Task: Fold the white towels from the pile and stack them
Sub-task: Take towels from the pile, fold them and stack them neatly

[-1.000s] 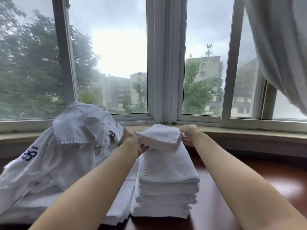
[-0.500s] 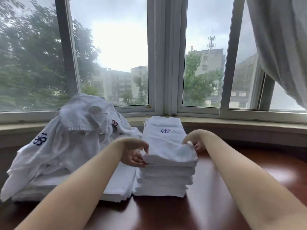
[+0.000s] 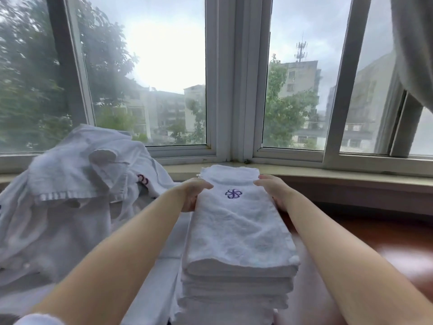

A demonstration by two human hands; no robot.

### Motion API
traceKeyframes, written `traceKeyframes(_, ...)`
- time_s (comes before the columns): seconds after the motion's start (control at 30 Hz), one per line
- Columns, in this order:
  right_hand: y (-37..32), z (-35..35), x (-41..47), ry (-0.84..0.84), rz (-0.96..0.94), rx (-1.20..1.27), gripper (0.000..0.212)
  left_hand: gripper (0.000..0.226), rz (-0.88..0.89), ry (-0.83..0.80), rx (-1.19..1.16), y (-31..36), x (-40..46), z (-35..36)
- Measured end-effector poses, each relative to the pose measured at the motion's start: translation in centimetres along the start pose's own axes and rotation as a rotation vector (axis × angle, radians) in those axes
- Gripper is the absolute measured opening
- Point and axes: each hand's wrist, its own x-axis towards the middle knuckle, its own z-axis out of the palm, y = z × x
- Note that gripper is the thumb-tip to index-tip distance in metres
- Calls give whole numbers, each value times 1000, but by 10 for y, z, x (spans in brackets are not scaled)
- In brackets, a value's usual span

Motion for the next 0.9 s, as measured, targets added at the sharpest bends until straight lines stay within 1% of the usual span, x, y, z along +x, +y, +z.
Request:
traceKeyframes(0.03,1,2,12,4,-7,0,52,7,51,18,-39,2,12,1)
traceKeyframes(0.1,3,5,33,4,-13,26,49,18,133,64,-90,6,38,1)
traceKeyframes(0.17,5,8,48,11,-42,25,43,24,177,96,-93,8,57,1)
traceKeyframes(0.23,8,10,62,66,-120,-11,44,28,227,134,-93,10,73,-1)
traceKeyframes(0.3,6,11,75,142,-244,29,44,31,326,200,-112,11,84,-4)
traceKeyframes(0.37,3,14,86,175,-307,61,43,30,402,286,-138,8,94,-9)
traceKeyframes(0.43,6,20,96,185,-307,-51,42,31,377,313,-86,0,101,-13)
traceKeyframes(0.5,14,25,102,124,-250,-251,44,40,293,250,-36,-9,103,-14)
traceKeyframes(0.53,18,27,102,97,-210,-308,44,45,266,231,-27,-11,102,-15)
traceKeyframes(0.63,21,23,94,79,-157,-366,48,54,261,259,-31,-11,91,-19)
traceKeyframes(0.77,17,16,55,2,-113,-446,60,51,209,332,-4,-16,57,-18)
traceKeyframes(0.9,6,16,-1,-86,-79,-661,72,56,157,274,-16,-22,-1,-4)
